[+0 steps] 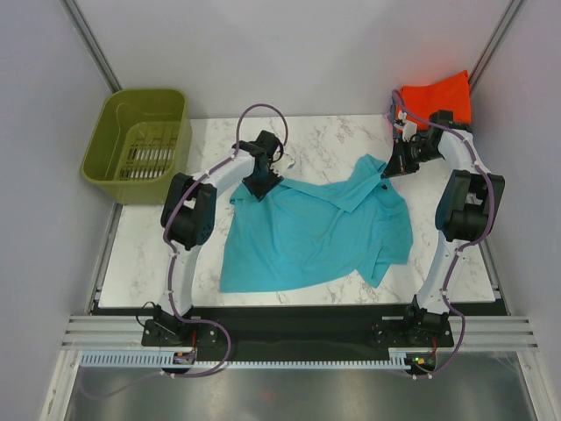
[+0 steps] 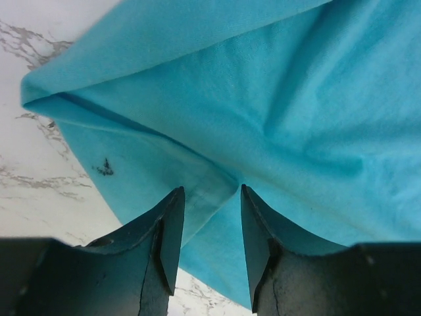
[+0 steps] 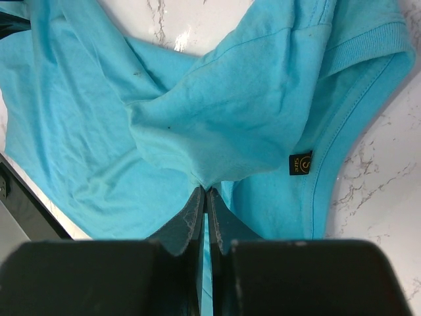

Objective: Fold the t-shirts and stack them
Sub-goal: Flatten the tshirt out

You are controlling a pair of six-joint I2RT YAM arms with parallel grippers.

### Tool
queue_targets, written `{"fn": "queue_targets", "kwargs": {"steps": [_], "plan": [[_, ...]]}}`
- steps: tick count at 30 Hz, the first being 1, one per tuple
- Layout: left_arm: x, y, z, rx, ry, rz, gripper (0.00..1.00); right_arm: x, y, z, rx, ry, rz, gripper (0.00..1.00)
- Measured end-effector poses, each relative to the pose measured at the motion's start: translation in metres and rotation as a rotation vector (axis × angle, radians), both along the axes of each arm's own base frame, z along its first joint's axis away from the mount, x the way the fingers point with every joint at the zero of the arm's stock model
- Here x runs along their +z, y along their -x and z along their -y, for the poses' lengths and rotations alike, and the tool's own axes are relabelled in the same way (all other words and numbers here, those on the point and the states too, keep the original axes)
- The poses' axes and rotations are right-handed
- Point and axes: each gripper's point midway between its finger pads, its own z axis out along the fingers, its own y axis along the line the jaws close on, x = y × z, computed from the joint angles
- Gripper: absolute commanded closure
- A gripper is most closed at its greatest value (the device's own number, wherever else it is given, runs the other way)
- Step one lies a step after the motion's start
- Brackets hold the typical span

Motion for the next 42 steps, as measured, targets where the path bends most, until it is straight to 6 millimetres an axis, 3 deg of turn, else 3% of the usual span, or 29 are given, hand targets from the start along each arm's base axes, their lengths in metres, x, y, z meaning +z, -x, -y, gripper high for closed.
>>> {"fn": "queue_targets", "kwargs": {"steps": [3, 14, 20, 21, 30, 33, 38, 42], "plan": [[-0.01, 0.001, -0.001, 0.001, -0.01, -0.021, 0.55, 0.0, 0.0, 0.0, 0.0, 0.0, 0.001, 0.91], [-0.006, -0.002, 0.001, 0.001, -0.004, -0.01, 0.67, 0.0, -0.001, 0.0, -0.003, 0.0, 0.0, 0.91], [-0.006, -0.002, 0.001, 0.001, -0.003, -0.01, 0.89, 0.0, -0.001, 0.0, -0.007, 0.001, -0.002, 0.92], [-0.006, -0.002, 0.001, 0.0, -0.002, -0.011, 0.98, 0.0, -0.001, 0.0, -0.008, 0.001, -0.001, 0.92], [0.002, -0.005, -0.005, 0.011, -0.005, 0.003, 0.98, 0.007, -0.01, 0.006, -0.025, 0.038, 0.023, 1.0], [0.03, -0.012, -0.016, 0.028, 0.015, 0.054, 0.98, 0.022, -0.026, 0.014, -0.045, 0.077, 0.088, 1.0], [0.118, -0.031, -0.053, 0.08, 0.066, 0.244, 0.98, 0.057, -0.052, 0.027, -0.094, 0.133, 0.214, 1.0], [0.186, -0.032, -0.08, 0.113, 0.089, 0.399, 0.98, 0.092, -0.053, 0.034, -0.145, 0.168, 0.289, 1.0]]}}
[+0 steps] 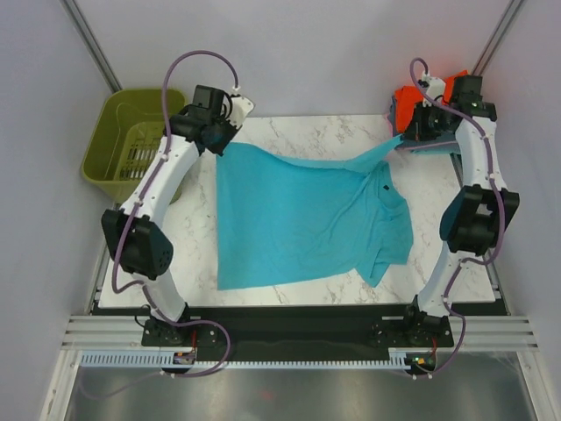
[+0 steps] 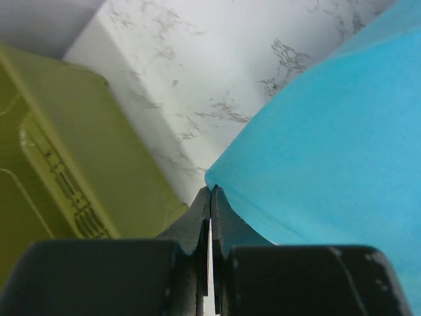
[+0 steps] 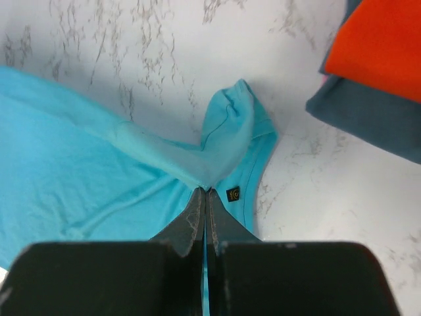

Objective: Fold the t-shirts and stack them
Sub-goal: Flatten the tshirt out

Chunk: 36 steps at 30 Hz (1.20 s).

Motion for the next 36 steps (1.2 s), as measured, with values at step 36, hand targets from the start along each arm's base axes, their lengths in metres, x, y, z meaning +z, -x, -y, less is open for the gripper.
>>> {"fn": "queue_targets", "kwargs": {"steps": [36], "plan": [[0.338, 0.274, -0.067, -0.143, 0.266, 0.884, 0.98, 0.472, 0.434, -0.059, -0.353, 0.232, 1.396, 1.0]]}}
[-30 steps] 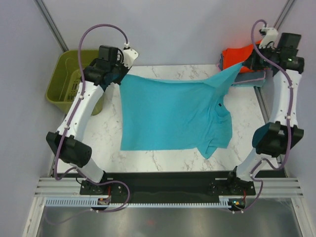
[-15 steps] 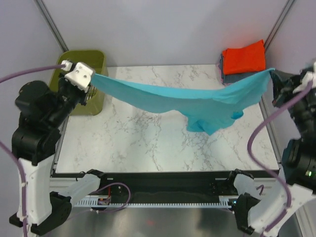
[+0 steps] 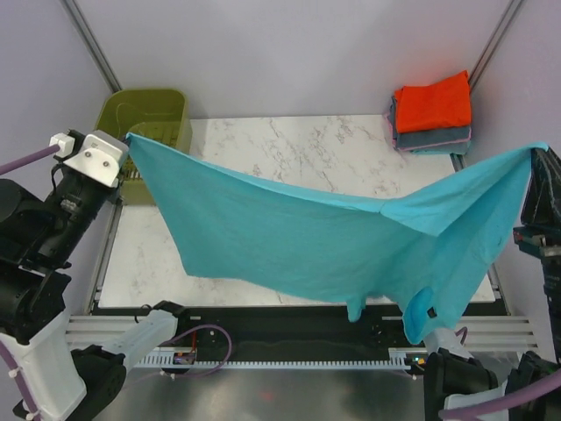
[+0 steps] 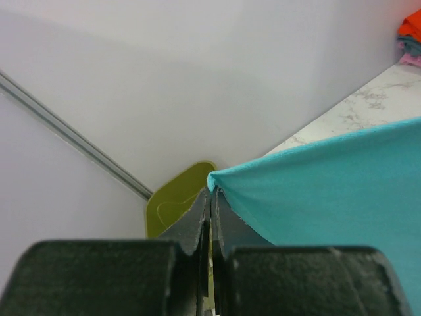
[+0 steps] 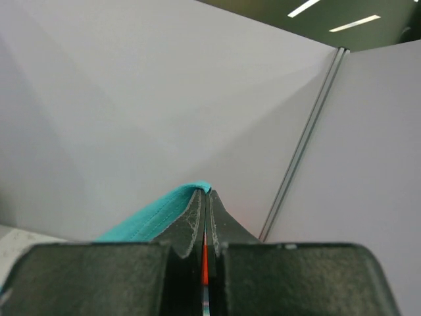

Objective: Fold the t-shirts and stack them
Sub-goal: Flatten the tshirt out

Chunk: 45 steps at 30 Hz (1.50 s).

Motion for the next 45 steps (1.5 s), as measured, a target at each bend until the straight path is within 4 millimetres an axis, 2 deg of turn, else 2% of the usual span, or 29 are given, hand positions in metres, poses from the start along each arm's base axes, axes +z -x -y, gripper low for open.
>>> {"fn": "queue_targets", "kwargs": {"steps": [2, 4, 7, 9, 10, 11, 12, 14, 16, 18, 21, 23, 25, 27, 29, 31, 34, 37, 39, 45], "plan": [[-0.001, -0.005, -0.002, 0.016, -0.018, -0.004, 0.98, 0.006, -0.01, 0.005, -0.001, -0.014, 0.009, 1.0], [-0.008, -0.017, -0.002, 0.033, -0.041, -0.026, 0.98, 0.009, -0.035, 0.013, 0.009, -0.033, -0.004, 1.0], [-0.036, -0.047, 0.004, 0.047, -0.088, -0.102, 0.98, 0.003, -0.094, 0.03, 0.034, -0.081, -0.07, 1.0], [-0.062, -0.075, 0.011, 0.048, -0.127, -0.174, 0.98, -0.012, -0.144, 0.046, 0.05, -0.114, -0.143, 1.0], [-0.078, -0.09, 0.015, 0.047, -0.149, -0.214, 0.98, -0.026, -0.174, 0.055, 0.055, -0.137, -0.194, 1.0], [-0.096, -0.107, 0.02, 0.046, -0.17, -0.256, 0.98, -0.047, -0.208, 0.067, 0.059, -0.166, -0.261, 1.0], [-0.109, -0.117, 0.021, 0.051, -0.186, -0.286, 0.98, -0.063, -0.23, 0.074, 0.059, -0.187, -0.31, 1.0], [-0.15, -0.147, 0.024, 0.053, -0.223, -0.382, 0.98, -0.111, -0.284, 0.09, 0.063, -0.236, -0.436, 1.0], [-0.194, -0.173, 0.025, 0.052, -0.251, -0.488, 0.98, -0.174, -0.333, 0.1, 0.066, -0.279, -0.588, 1.0], [-0.234, -0.197, 0.022, 0.057, -0.269, -0.585, 0.98, -0.236, -0.367, 0.099, 0.069, -0.287, -0.728, 1.0], [-0.279, -0.228, 0.019, 0.059, -0.284, -0.683, 0.98, -0.328, -0.406, 0.079, 0.105, -0.237, -0.937, 1.0], [-0.309, -0.249, 0.019, 0.053, -0.298, -0.74, 0.98, -0.378, -0.432, 0.059, 0.148, -0.186, -1.039, 1.0], [-0.341, -0.272, 0.021, 0.047, -0.313, -0.797, 0.98, -0.42, -0.457, 0.043, 0.182, -0.148, -1.126, 1.0], [-0.373, -0.302, 0.024, 0.04, -0.333, -0.841, 0.98, -0.459, -0.498, 0.028, 0.208, -0.093, -1.167, 1.0], [-0.404, -0.327, 0.028, 0.032, -0.352, -0.886, 0.98, -0.489, -0.537, 0.017, 0.211, -0.045, -1.179, 1.0], [-0.425, -0.353, 0.031, 0.031, -0.361, -0.894, 0.98, -0.513, -0.574, 0.007, 0.21, -0.008, -1.158, 1.0], [-0.447, -0.391, 0.035, 0.041, -0.375, -0.884, 0.98, -0.546, -0.603, -0.002, 0.183, 0.038, -1.137, 1.0], [-0.458, -0.418, 0.034, 0.059, -0.382, -0.859, 0.98, -0.572, -0.613, -0.006, 0.147, 0.058, -1.133, 1.0], [-0.462, -0.43, 0.03, 0.077, -0.385, -0.844, 0.98, -0.579, -0.621, -0.003, 0.108, 0.058, -1.105, 1.0], [-0.472, -0.451, 0.006, 0.148, -0.378, -0.801, 0.98, -0.577, -0.653, 0.016, -0.004, 0.01, -0.979, 1.0]]}}
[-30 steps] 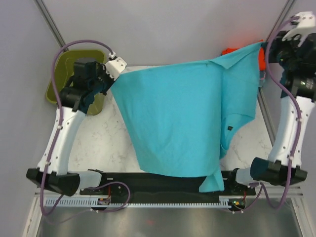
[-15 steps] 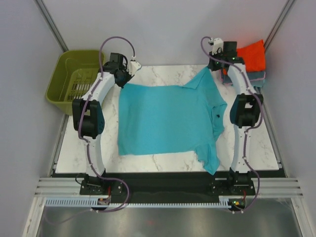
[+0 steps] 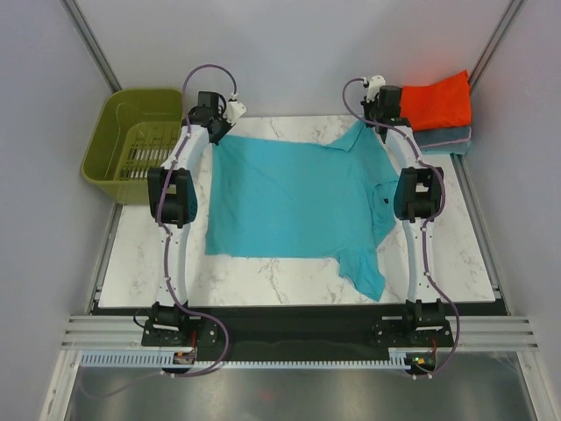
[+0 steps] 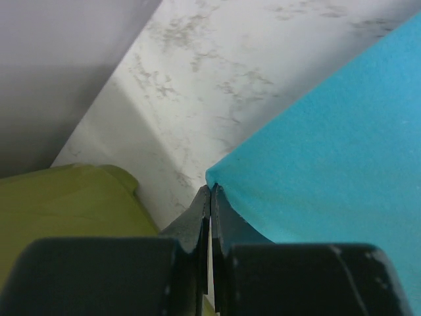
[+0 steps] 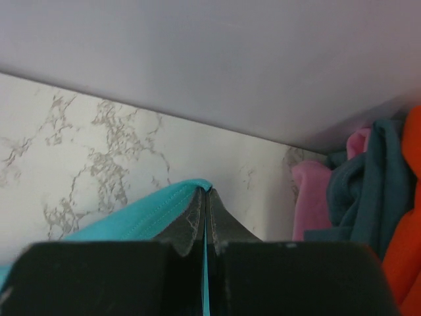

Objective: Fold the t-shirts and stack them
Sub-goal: Flatten the tshirt out, then fold the tshirt

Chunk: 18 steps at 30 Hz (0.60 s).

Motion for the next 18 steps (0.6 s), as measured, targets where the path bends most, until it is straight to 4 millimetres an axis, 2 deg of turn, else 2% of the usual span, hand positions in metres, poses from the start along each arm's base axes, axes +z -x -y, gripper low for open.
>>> {"fn": "queue_targets", "kwargs": {"steps": [4, 8, 12, 18], "plan": [[0.001, -0.014, -0.025, 0.046, -0.016, 0.054, 0.98, 0.007, -0.009, 0.008, -0.043, 0.001, 0.05, 1.0], [0.009, -0.023, -0.037, 0.068, -0.015, 0.099, 0.98, 0.019, -0.014, 0.012, -0.06, -0.001, 0.095, 1.0], [0.011, -0.023, -0.037, 0.066, -0.01, 0.11, 0.98, 0.028, -0.011, 0.012, -0.061, 0.0, 0.101, 1.0], [0.011, -0.004, -0.031, 0.053, -0.007, 0.077, 0.98, 0.049, 0.011, 0.008, -0.033, -0.01, 0.064, 1.0]]}}
